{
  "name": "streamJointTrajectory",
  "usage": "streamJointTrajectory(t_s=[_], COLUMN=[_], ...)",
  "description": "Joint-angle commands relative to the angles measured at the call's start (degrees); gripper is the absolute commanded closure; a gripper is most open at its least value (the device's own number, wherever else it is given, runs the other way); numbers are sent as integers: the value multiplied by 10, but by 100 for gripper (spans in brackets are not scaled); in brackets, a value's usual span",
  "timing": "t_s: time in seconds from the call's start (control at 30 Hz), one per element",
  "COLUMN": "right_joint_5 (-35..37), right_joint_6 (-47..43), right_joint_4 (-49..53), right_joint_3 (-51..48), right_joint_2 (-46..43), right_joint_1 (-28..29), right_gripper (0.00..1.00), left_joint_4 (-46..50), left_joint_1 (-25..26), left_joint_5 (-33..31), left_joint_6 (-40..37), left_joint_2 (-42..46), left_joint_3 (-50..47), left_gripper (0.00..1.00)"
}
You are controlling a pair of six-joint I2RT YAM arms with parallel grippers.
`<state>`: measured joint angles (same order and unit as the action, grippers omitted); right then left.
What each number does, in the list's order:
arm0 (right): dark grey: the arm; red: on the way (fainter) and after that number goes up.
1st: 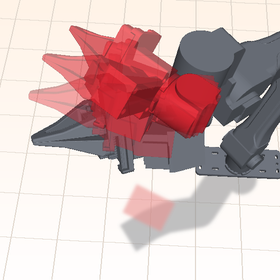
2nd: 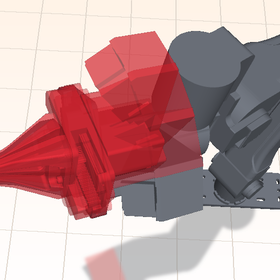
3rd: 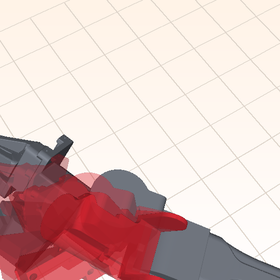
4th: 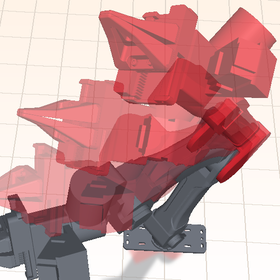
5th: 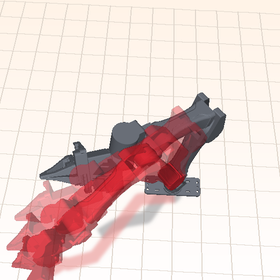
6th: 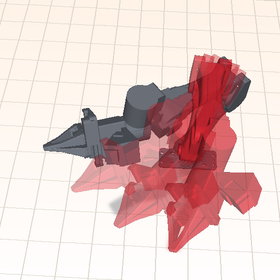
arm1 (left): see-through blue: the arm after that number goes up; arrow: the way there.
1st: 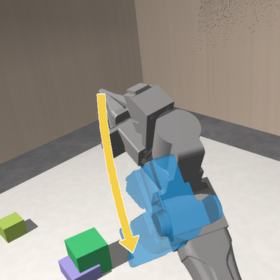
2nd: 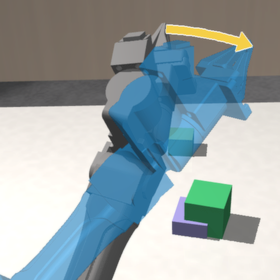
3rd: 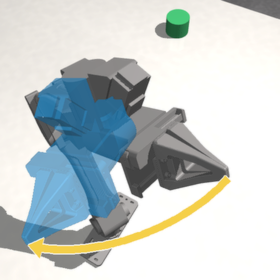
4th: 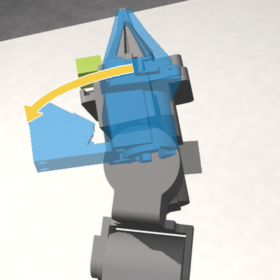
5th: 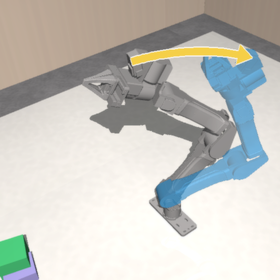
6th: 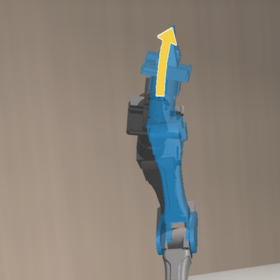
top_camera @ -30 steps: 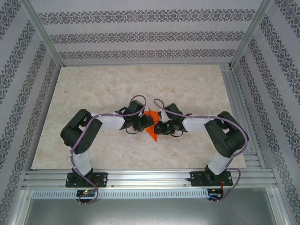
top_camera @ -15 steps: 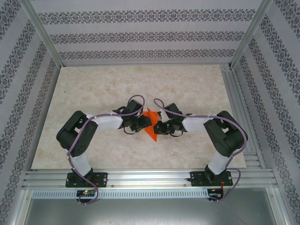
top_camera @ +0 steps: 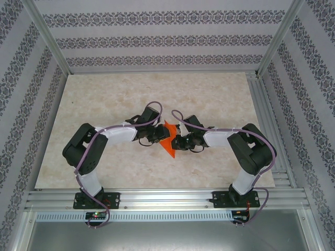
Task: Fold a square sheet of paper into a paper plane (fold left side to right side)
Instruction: Fourth fold the wing at the center of the table.
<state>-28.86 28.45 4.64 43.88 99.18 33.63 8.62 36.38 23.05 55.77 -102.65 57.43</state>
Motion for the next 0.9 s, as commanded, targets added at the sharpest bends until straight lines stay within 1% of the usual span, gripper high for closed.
streamJointTrajectory(t_s=[0.0,0.1,0.23,0.43,0.63,0.87], right_joint_5=[25,25,25,25,22,16], right_joint_6=[-12,-12,-12,-12,-11,-8], right_joint_4=[22,23,24,26,27,26], right_joint_3=[-1,1,3,8,14,18], right_joint_2=[26,27,29,32,30,26], right_joint_1=[3,5,6,6,6,6], right_gripper=[87,87,87,86,85,81], left_joint_4=[-45,-69,-84,-108,-101,-88], left_joint_1=[-3,-3,-3,-3,-3,-3], left_joint_5=[21,30,31,34,24,14], left_joint_6=[13,24,29,47,45,38], left_joint_2=[-21,-35,-41,-53,-61,-70], left_joint_3=[21,22,20,10,-1,-8], left_gripper=[75,75,78,79,79,79])
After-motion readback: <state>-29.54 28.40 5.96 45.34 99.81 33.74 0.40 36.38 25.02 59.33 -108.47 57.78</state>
